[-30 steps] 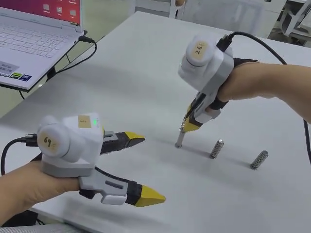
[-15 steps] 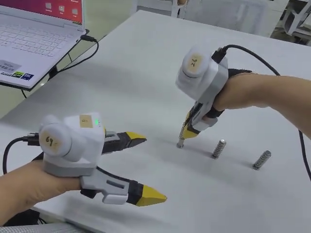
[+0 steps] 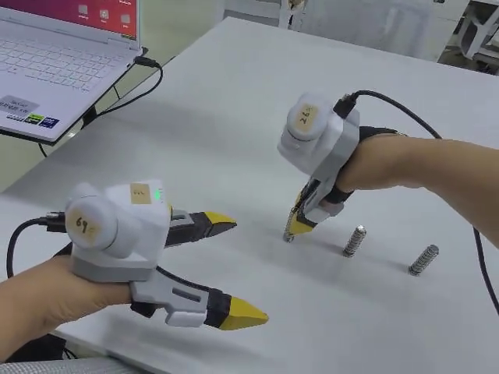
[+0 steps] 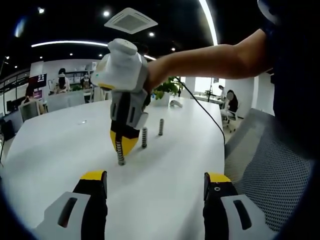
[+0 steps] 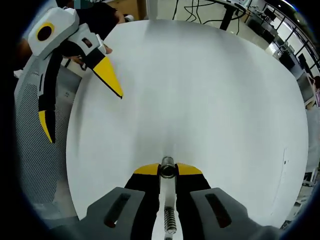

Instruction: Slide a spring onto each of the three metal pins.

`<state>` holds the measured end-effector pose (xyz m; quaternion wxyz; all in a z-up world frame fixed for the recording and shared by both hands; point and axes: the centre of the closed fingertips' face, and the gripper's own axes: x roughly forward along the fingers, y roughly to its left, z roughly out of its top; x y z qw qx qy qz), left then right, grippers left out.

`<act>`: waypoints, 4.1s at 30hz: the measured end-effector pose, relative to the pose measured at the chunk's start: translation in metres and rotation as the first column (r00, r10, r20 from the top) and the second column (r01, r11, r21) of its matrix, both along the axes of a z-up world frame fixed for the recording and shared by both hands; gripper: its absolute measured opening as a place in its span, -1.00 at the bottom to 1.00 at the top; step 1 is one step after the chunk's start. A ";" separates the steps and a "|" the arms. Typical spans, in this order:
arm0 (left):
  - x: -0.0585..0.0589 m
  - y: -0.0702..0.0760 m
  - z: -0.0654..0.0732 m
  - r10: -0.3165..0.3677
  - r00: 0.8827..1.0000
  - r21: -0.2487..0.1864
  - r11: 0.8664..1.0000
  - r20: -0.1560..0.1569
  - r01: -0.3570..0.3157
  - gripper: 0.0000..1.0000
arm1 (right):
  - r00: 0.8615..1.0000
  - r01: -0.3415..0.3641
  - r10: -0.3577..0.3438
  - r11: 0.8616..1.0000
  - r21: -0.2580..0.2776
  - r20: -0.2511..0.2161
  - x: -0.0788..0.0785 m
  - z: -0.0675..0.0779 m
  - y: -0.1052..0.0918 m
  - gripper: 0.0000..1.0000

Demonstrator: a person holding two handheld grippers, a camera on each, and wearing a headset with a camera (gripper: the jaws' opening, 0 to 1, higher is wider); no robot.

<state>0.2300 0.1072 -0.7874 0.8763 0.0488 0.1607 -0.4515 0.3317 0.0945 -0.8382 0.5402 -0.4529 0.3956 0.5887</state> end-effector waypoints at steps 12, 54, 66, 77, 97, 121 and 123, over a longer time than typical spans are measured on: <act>0.001 0.001 -0.001 -0.002 1.000 0.003 1.000 -0.003 0.002 0.51 | 1.000 0.021 -0.021 1.000 0.002 -0.017 -0.002 -0.007 -0.001 -0.82; 0.001 -0.005 0.002 0.005 1.000 0.004 1.000 -0.010 -0.005 0.56 | 0.991 0.136 -0.134 0.987 0.089 -0.030 -0.015 -0.001 -0.030 -0.55; 0.001 -0.008 0.002 0.008 1.000 -0.002 1.000 -0.016 -0.008 0.58 | 0.984 0.180 -0.177 0.969 0.166 -0.036 -0.029 0.006 -0.041 -0.48; 0.000 -0.013 0.001 0.000 1.000 0.001 1.000 -0.023 0.000 0.59 | 0.977 0.212 -0.207 0.938 0.273 -0.047 -0.041 0.019 -0.042 -0.37; 0.000 -0.017 0.003 -0.005 1.000 0.001 1.000 -0.027 0.005 0.61 | 0.969 0.240 -0.242 0.877 0.415 -0.047 -0.064 0.038 -0.047 -0.18; -0.001 -0.015 0.003 0.005 0.999 -0.013 1.000 -0.035 -0.005 0.64 | 0.939 0.325 -0.334 0.770 0.550 -0.086 -0.086 0.057 -0.076 0.06; -0.001 -0.015 0.003 0.005 0.999 -0.015 1.000 -0.036 -0.005 0.65 | 0.935 0.333 -0.342 0.762 0.555 -0.092 -0.087 0.059 -0.080 0.07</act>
